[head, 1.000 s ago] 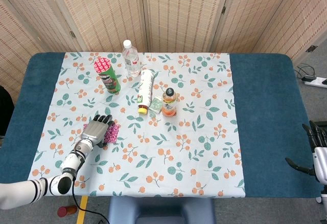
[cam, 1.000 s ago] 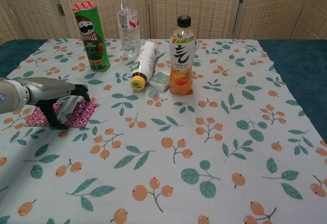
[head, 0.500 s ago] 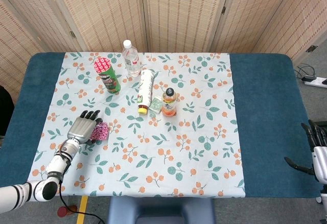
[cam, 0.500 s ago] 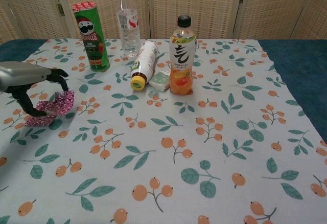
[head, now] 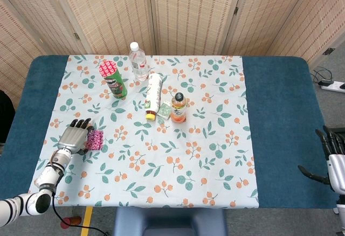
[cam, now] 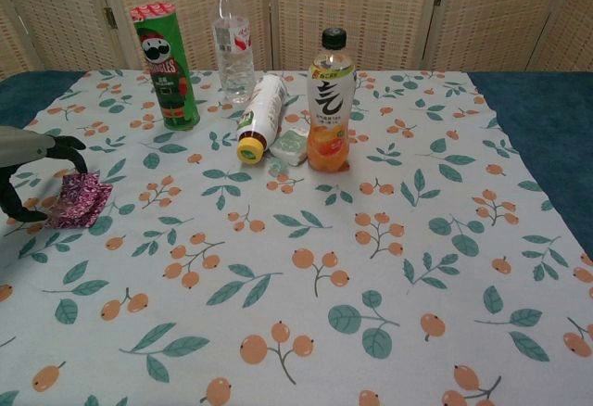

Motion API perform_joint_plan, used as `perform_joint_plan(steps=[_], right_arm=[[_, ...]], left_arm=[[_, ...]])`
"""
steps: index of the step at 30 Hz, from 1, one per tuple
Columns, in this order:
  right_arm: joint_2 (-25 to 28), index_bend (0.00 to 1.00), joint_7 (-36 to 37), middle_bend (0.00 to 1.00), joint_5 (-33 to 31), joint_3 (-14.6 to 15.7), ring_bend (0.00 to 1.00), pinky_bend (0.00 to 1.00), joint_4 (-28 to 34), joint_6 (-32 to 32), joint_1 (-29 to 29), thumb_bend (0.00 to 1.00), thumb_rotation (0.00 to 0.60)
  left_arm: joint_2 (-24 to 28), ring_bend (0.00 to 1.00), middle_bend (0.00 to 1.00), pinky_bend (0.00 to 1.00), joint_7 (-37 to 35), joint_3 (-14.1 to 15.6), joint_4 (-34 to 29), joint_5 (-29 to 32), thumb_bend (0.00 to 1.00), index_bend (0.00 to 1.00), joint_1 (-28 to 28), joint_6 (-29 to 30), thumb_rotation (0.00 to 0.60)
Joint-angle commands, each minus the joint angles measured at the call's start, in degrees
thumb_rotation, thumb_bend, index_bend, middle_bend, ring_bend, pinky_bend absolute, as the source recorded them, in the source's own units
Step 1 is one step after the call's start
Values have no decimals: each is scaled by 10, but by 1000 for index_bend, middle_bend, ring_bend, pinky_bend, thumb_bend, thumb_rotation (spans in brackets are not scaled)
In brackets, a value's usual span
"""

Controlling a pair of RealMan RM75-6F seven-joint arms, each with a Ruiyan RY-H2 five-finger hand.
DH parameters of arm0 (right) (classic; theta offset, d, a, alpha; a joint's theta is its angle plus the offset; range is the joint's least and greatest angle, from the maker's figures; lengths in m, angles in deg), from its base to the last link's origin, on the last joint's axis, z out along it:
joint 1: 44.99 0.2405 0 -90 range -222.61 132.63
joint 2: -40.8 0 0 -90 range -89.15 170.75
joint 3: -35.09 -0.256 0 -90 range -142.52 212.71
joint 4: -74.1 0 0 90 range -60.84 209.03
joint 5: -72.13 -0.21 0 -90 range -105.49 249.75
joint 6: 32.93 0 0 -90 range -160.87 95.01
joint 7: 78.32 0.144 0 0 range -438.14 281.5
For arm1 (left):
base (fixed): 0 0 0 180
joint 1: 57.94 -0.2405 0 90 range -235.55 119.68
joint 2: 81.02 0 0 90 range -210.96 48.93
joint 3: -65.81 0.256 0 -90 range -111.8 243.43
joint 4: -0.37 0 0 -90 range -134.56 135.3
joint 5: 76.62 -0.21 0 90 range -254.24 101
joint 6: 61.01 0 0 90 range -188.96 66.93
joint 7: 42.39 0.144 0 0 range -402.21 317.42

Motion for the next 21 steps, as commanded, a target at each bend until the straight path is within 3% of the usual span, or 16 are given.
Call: perform_joint_plan(steps=[1, 21], right_arm=[[1, 0, -2, 0, 1, 1, 0, 0, 3, 0, -1, 195, 492], [2, 0, -11, 0, -3, 2, 0, 0, 10, 3, 0, 195, 493]], left_arm=[[-10, 0, 0, 0, -3, -1, 18, 4, 328, 218, -1, -14, 600], [-16, 0, 0, 0, -2, -11, 26, -5, 328, 202, -3, -26, 600]])
